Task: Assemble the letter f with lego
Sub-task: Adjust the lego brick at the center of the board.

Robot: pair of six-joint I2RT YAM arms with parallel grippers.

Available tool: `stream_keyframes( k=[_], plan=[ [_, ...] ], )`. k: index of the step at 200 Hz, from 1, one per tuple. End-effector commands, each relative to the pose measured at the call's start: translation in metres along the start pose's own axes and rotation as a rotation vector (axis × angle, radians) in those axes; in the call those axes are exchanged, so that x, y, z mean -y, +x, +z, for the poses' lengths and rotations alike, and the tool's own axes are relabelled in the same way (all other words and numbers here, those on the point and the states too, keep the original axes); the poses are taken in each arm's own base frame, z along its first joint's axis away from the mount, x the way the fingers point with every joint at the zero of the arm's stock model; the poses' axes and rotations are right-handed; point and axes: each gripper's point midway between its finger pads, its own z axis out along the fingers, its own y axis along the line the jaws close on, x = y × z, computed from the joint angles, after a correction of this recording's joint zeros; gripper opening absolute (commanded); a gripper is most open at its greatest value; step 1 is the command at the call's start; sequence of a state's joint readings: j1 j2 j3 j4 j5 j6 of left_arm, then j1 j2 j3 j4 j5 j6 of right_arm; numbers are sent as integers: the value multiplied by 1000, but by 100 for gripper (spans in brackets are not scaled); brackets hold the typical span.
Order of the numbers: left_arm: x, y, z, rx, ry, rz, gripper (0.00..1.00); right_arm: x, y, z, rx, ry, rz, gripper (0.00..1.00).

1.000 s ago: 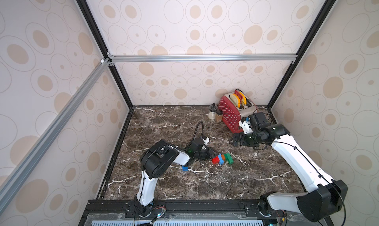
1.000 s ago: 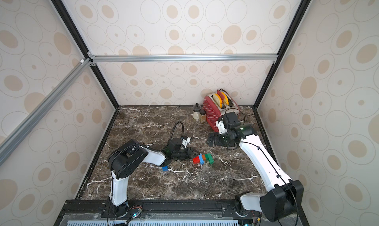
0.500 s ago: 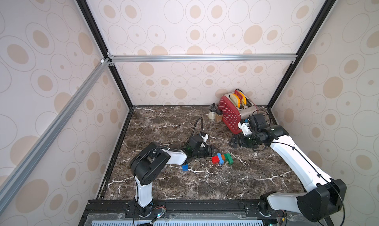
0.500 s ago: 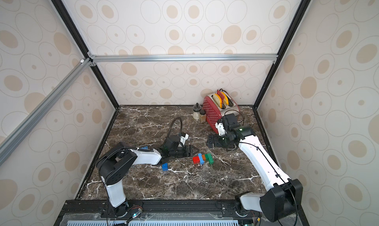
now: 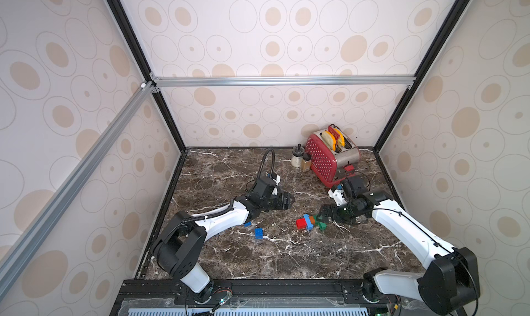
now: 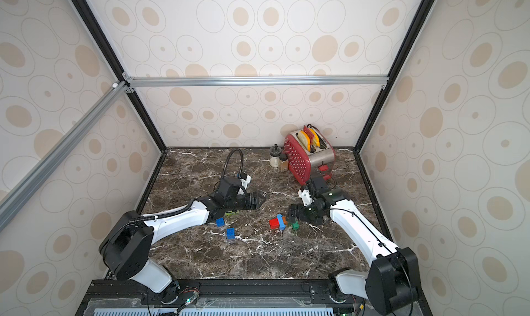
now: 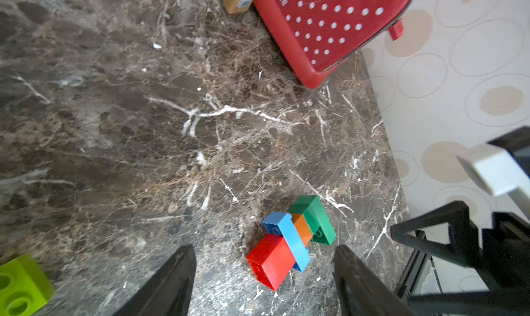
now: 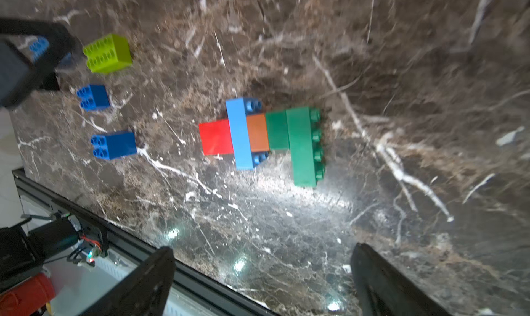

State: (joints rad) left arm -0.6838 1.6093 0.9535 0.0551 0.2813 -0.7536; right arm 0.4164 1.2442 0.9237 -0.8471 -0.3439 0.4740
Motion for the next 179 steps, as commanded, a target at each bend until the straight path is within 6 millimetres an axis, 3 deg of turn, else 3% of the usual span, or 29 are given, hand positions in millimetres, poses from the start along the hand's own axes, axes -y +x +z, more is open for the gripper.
stream_keyframes(
  k=[1,37,71,133,179],
  plan=[
    [-9,4,10,-38,-25,-2,78,-11,12,-5,9,-60,-8,100],
    [6,3,35,-88,64,-28,82,-14,36,11,-57,-110,4,100],
    [17,6,47,-107,141,-65,92,-11,42,31,-93,-131,23,100],
    [30,19,56,-131,236,-108,91,-10,24,49,-84,-136,32,100],
    [28,36,57,-161,239,-113,91,-8,16,63,-94,-139,56,100]
  ],
)
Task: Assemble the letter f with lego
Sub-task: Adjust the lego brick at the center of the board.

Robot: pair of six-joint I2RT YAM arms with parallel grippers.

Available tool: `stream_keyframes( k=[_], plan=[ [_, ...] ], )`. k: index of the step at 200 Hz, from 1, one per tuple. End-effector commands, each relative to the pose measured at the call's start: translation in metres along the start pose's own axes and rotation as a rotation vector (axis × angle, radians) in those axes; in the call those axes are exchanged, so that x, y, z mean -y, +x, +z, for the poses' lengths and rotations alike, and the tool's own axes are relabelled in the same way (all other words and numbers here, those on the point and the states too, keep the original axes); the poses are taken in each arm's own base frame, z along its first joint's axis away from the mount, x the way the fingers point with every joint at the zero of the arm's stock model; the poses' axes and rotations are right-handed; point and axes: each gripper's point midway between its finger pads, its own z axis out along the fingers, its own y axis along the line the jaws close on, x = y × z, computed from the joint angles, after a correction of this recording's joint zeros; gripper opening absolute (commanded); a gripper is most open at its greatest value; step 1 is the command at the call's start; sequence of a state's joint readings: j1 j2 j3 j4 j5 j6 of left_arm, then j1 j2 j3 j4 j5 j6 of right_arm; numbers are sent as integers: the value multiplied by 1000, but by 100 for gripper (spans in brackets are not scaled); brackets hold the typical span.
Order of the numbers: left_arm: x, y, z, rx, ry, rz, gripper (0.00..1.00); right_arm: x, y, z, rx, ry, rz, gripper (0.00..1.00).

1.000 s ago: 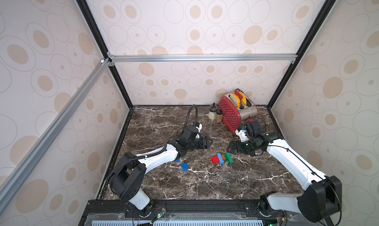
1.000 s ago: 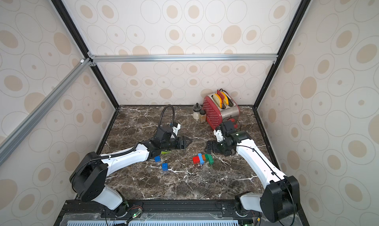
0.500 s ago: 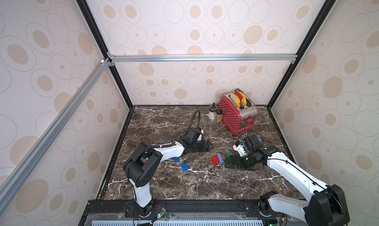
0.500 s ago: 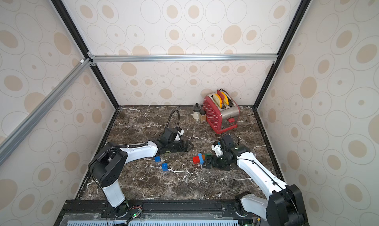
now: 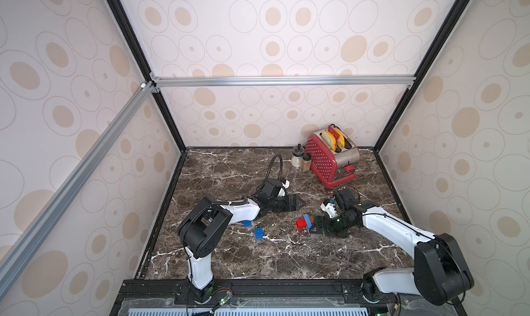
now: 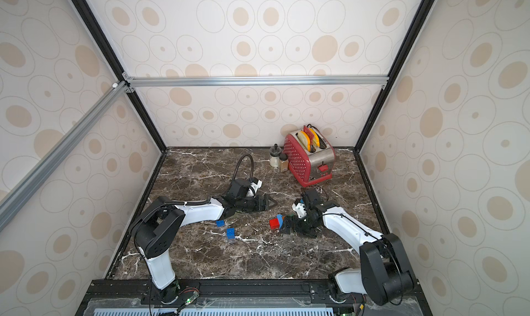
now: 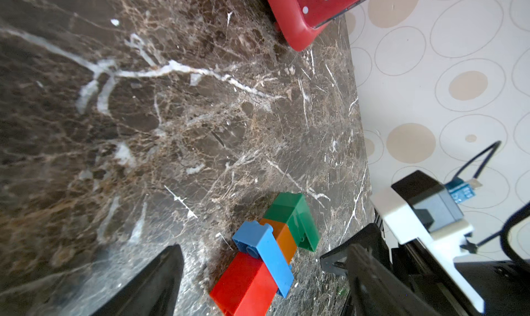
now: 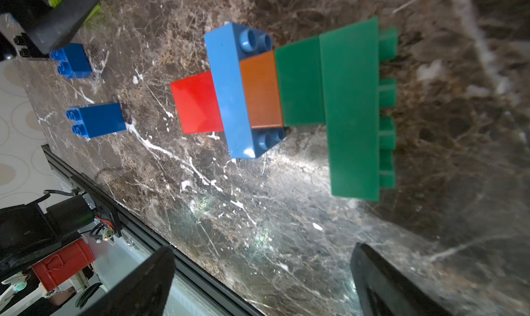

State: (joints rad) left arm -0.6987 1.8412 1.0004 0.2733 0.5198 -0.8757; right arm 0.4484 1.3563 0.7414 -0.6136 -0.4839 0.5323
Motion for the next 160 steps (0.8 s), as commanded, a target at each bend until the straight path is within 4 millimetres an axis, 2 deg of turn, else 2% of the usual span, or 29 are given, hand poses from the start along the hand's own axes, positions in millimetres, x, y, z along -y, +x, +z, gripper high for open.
stream_keyframes(
  k=[1,83,160],
  plan=[
    [4,9,4,-18,35,-10,91,-6,-11,2,17,-21,-3,100],
    [0,37,14,-57,71,-45,89,2,-38,2,55,-25,53,100],
    [7,46,8,-42,102,-64,88,5,-72,8,101,-68,110,100]
  ],
)
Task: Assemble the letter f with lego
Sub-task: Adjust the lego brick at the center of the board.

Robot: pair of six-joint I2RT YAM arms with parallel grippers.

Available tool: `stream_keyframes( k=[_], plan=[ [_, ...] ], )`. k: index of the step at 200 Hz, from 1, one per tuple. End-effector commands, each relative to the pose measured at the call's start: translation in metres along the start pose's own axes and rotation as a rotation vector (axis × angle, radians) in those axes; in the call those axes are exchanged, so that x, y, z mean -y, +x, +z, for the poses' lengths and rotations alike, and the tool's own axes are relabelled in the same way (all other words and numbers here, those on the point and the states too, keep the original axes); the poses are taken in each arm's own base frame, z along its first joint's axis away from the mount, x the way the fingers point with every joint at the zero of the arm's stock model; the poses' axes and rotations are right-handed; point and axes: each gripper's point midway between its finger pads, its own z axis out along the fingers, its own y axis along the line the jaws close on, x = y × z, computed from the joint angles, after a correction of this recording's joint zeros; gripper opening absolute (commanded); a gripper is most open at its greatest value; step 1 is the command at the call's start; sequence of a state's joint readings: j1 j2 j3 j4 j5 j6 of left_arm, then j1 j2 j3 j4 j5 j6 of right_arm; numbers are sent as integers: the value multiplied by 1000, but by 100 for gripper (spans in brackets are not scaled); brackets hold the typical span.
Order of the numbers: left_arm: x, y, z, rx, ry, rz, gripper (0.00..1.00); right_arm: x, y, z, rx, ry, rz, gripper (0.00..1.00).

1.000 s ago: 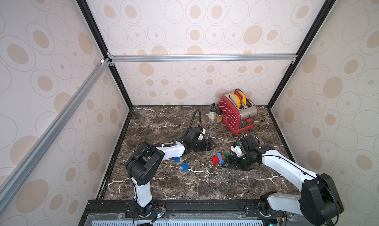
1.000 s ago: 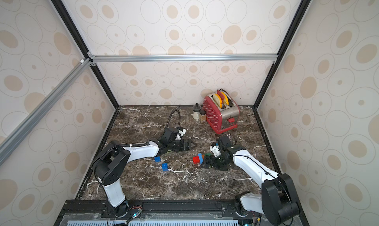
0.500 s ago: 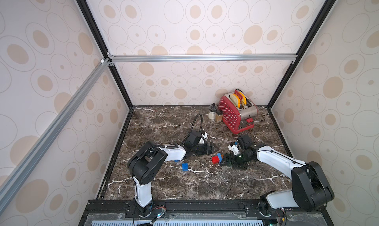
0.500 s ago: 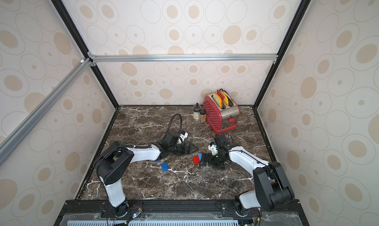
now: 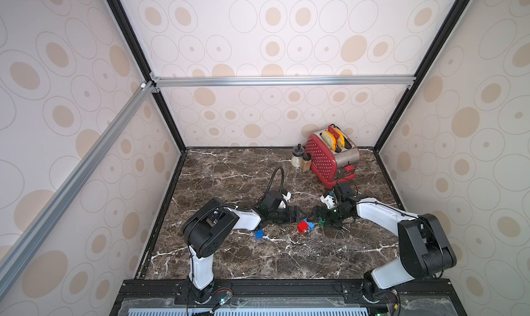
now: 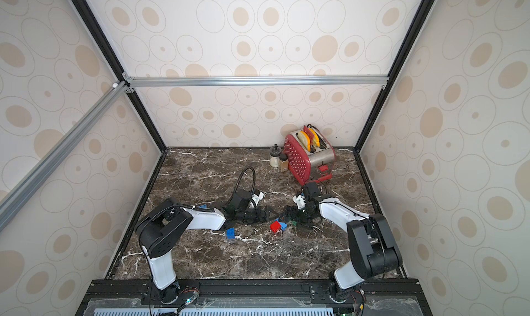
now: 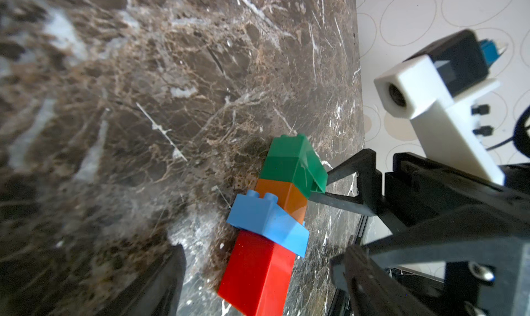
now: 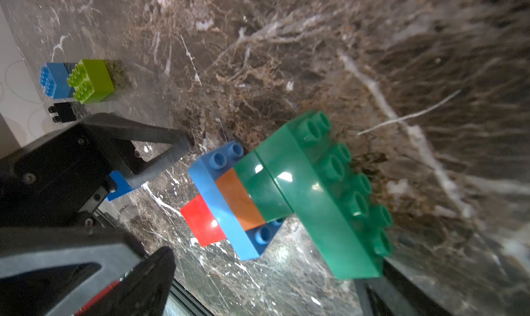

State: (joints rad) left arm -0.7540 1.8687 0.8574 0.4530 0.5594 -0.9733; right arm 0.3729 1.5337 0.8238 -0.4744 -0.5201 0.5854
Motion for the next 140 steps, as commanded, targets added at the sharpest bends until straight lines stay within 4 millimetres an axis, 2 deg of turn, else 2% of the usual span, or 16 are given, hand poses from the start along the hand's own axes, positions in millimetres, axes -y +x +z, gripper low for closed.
stream_keyframes(
  k=[1,54,100,118,140],
  plan=[
    [17,-2,-3,24,53,3,88,-5,-20,-2,39,-27,15,100],
    [28,9,7,18,85,-13,88,-12,-51,-7,82,-57,28,100],
    [25,10,1,26,52,-1,86,-11,-63,-11,92,-55,21,100],
    [17,9,-17,37,-71,65,86,-6,-64,-20,122,3,1,99],
    [14,3,-62,69,-252,167,87,-2,-63,-36,173,76,-39,100]
  ],
)
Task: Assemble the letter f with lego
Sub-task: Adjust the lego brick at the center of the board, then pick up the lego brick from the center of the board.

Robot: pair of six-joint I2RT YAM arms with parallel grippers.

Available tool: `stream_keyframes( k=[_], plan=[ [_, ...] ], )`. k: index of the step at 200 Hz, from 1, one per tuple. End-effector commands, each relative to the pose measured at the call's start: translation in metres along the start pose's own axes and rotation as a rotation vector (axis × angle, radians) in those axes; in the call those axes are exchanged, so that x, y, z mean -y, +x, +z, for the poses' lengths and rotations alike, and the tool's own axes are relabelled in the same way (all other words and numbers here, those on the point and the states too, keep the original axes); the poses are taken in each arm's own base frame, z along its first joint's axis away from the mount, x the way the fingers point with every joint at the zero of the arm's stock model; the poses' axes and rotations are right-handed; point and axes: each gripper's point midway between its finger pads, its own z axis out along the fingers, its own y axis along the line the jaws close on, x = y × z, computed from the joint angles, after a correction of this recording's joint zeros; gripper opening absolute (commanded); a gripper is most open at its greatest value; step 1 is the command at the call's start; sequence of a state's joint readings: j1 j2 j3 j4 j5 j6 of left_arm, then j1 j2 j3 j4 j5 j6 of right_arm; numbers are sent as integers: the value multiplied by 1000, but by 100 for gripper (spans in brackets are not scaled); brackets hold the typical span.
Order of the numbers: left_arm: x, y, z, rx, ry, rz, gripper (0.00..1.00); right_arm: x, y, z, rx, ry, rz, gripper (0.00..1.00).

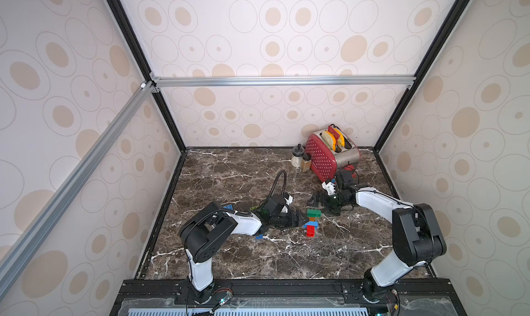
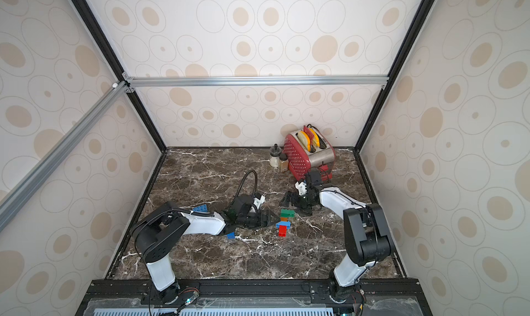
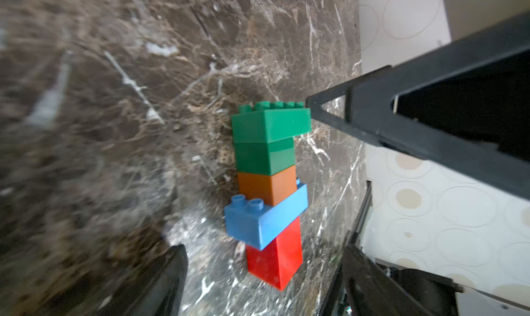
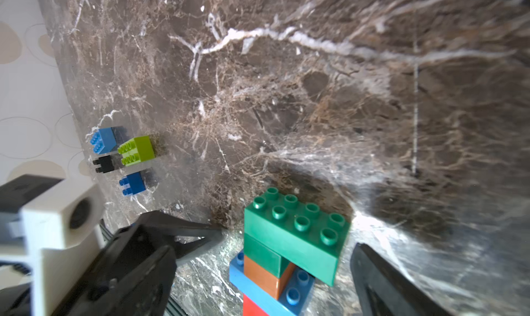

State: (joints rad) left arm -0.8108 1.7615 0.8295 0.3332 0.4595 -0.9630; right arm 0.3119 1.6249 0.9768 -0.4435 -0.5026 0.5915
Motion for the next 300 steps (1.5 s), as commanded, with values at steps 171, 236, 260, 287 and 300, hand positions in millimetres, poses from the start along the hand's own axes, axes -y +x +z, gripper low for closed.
stream_keyframes(
  k=[171,236,260,287,300],
  plan=[
    [-105,-4,-326,305,-724,-192,99,-193,-3,136,-52,197,-618,100],
    [-127,-21,-352,379,-758,-305,99,-221,17,162,-90,202,-569,100],
    [-134,-25,-356,421,-780,-320,99,-220,28,166,-100,246,-578,100],
    [-134,-26,-358,451,-776,-317,99,-212,31,171,-112,300,-561,100],
    [-136,-24,-359,457,-785,-316,99,-208,33,175,-124,314,-548,100]
  ],
)
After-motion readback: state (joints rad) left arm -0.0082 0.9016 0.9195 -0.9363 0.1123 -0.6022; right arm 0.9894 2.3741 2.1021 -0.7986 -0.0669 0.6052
